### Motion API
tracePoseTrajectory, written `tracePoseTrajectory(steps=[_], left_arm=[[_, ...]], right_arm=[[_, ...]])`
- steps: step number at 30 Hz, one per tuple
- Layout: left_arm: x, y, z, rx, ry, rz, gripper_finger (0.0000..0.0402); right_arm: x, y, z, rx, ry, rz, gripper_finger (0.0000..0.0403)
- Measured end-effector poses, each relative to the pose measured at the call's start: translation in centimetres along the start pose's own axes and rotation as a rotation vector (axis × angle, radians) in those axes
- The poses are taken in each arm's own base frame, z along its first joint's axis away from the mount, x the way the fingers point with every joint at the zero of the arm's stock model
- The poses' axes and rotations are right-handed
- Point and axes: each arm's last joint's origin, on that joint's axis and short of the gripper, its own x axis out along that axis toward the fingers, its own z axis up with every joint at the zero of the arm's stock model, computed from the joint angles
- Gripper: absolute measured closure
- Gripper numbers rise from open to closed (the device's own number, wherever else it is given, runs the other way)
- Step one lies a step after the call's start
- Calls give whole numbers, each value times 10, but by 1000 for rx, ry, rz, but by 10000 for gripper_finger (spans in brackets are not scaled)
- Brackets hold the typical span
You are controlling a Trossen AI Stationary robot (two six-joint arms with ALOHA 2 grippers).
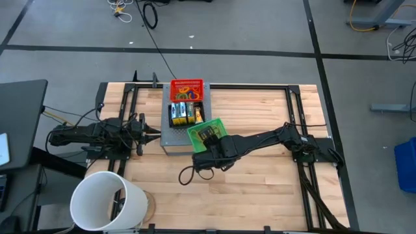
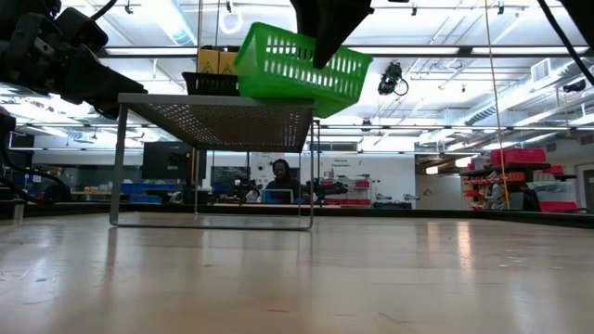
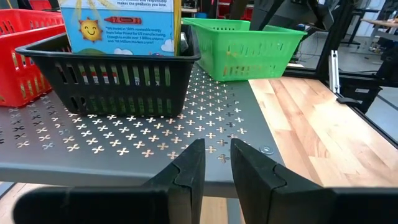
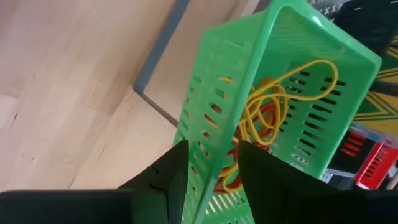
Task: Pick & Place Office Desk Supplies
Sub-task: Put the green basket with the rubber bands on the shelf
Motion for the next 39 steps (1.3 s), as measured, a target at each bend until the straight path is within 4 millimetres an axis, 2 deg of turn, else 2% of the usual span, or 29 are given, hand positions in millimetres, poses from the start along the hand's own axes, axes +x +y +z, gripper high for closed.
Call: tracePoseTrajectory(steps=[21, 30, 34, 39], left_arm=[[0, 0, 0, 2, 5, 0, 318], [0, 0, -1, 1, 7, -6, 318], [0, 0, -1, 4, 7, -8, 318], [0, 0, -1, 4, 8, -7, 318]], right_arm=[[-4, 2, 7, -31, -25, -78, 256], [-9, 4, 17, -81, -94, -138, 256], [-15, 8, 18, -87, -82, -190, 256], [-38, 20, 15, -66, -68, -307, 269]])
